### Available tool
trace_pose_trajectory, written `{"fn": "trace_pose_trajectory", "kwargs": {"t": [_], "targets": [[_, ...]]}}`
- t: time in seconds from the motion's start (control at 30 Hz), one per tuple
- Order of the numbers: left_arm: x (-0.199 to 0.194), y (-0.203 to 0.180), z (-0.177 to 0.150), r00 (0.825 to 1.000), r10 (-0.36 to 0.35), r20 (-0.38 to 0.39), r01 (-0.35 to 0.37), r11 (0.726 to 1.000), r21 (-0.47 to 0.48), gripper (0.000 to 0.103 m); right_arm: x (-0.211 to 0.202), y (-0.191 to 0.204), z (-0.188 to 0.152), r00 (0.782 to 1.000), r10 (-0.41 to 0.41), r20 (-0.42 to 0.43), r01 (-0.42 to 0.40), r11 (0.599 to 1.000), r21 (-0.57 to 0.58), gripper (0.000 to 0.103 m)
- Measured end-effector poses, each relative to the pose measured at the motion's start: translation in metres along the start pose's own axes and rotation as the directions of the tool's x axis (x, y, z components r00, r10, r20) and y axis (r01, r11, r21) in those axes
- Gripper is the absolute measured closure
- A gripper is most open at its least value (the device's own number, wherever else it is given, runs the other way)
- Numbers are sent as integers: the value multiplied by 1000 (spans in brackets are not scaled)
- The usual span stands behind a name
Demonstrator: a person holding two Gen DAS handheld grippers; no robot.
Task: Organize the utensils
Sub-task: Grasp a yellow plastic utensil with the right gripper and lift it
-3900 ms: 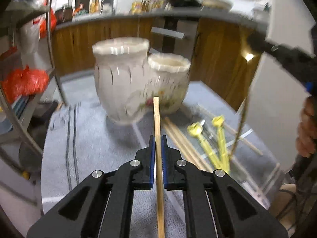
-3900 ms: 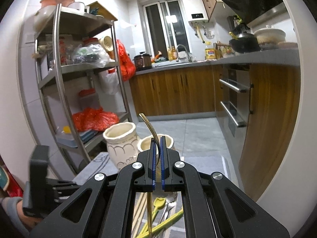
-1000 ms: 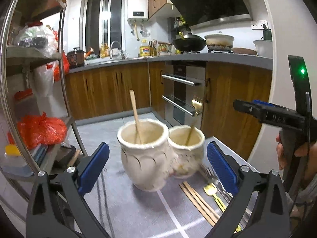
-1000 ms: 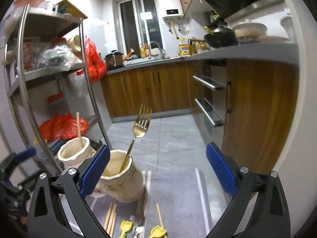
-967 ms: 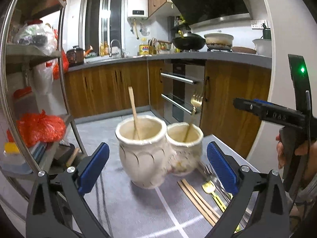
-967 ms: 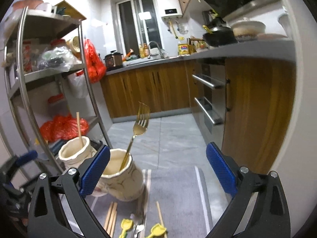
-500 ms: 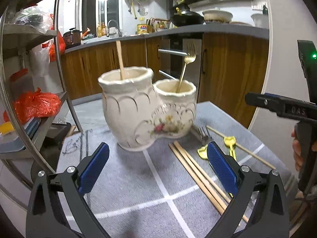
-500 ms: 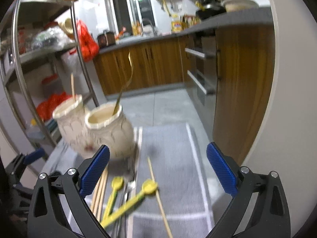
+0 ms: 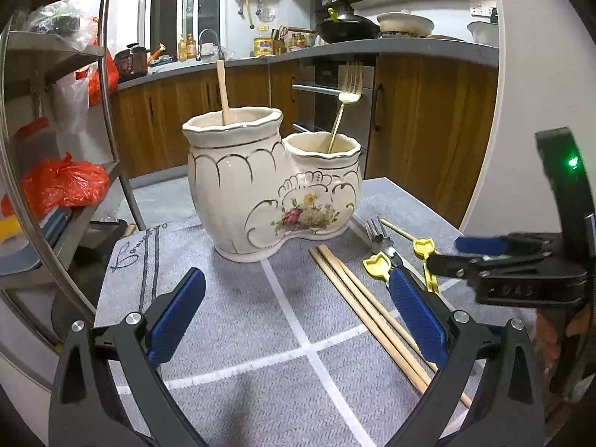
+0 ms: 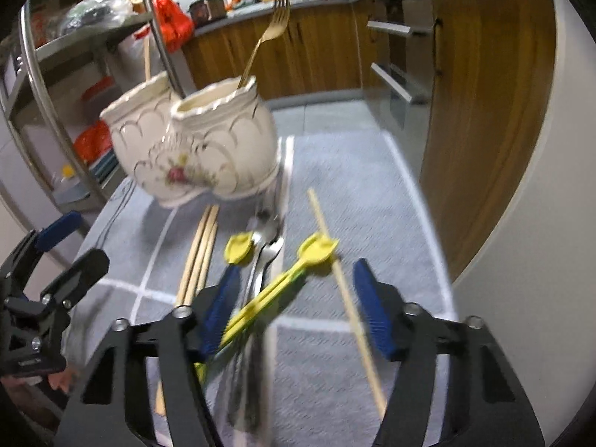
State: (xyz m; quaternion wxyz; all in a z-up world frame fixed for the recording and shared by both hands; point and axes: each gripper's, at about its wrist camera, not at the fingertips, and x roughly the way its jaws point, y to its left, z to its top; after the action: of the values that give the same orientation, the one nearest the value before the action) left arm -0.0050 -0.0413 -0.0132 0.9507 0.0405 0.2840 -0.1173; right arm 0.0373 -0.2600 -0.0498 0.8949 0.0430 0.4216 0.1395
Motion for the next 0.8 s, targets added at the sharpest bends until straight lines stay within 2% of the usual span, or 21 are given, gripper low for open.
{"fn": "trace_pose_trajectory", "kwargs": {"t": [0.2,0.3,0.37,0.63,0.8], "targets": [[-1,0,-1,1000,-26,-6,26,1000,7,6,12,0,0,998,39,-49,-37,999,37,58],[-1,1,-1,1000,-27,-8,27,1000,1,6,15,0,4,998,40,-40,-39,998,45,63],[-1,1,-1,1000,-29,-7,29,1000,5,6,17,1,5,999,28,-37,-27,999,38,68],[4,-2,0,999,-16,-29,16,1000,17,6,19,9,8,997,68,-41,-67,998,9,92],[8,-3,0,998,6,-54,-5,1000,21,6,14,5,12,997,68,-21,-68,998,8,92]]}}
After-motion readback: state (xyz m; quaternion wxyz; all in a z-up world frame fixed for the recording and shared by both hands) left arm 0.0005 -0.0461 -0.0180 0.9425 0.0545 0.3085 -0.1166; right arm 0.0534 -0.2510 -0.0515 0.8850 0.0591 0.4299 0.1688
